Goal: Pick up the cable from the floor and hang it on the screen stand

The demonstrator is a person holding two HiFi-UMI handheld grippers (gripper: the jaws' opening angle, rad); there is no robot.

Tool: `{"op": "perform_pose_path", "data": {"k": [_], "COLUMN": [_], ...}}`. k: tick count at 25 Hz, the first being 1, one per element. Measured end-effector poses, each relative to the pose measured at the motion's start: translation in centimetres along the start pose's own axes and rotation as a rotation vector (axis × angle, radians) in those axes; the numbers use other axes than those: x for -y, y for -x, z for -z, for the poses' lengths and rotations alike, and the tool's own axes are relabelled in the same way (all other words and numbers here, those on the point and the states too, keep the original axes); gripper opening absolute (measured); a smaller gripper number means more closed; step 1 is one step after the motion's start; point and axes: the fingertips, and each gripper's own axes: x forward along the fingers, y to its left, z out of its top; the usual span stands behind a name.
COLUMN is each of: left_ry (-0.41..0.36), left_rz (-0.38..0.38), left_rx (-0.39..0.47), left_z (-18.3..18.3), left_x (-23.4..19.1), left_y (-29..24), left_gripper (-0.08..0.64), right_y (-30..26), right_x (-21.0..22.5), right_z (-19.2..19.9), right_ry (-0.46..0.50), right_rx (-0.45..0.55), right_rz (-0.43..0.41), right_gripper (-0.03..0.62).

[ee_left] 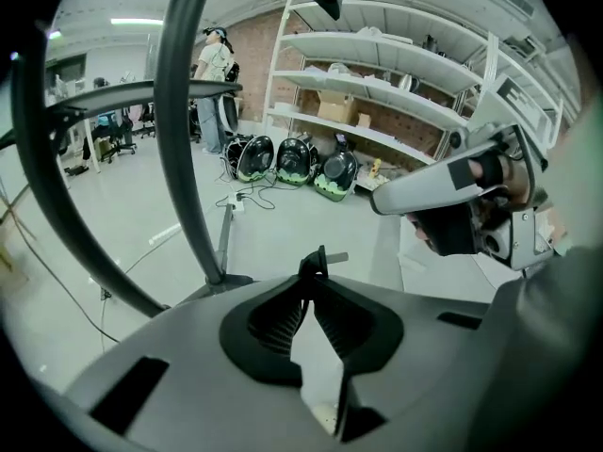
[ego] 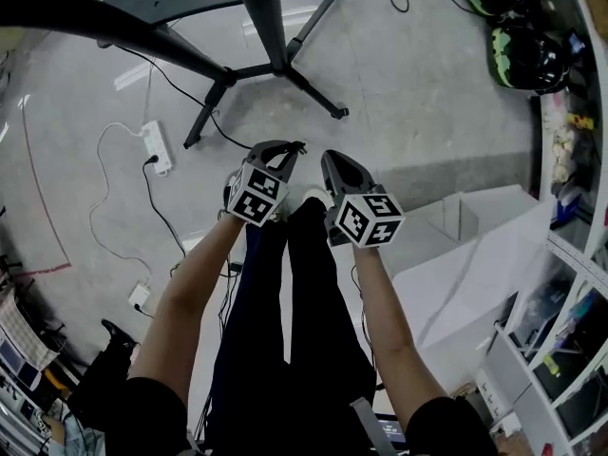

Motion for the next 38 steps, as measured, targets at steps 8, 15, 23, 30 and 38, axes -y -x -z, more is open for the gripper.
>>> {"op": "perform_pose_path", "data": {"k": [8,15,23,30,38], "left_ry": [0.022,0.026,0.062,0.094,0.131], "left_rz": [-0.030,-0.045,-0.052,-0.075,-0.092], "left_rx": [0.058,0.127,0.215,0.294,0.385], "left_z": [-3.7,-7.7,-11.5,-15.2,-19.1], "left_x": [0.7,1.7,4.2,4.9,5.3], "left_y": [7.2,13.1,19.8,24.7,29.5], "left_gripper": [0.046,0.046,0.046,0.046,0.046], "right_y": [2.1,4.6,7.9,11.1,15.2], "right_x": [-5.2,-8.7,-14.4,-18.9,-22.0], "right_z": [-4.3,-6.8,-11.0,-14.2,-18.2], "right_ry": [0.071,0.084,0.124,0.181,0.202], "right_rx": [0.009,0.020,0.058,0.078,0.142], "right_rz": [-0.012,-0.010,-0.043,-0.078,-0.070], "right_gripper": [0.025,0.025,0.025,0.025,0.025]}}
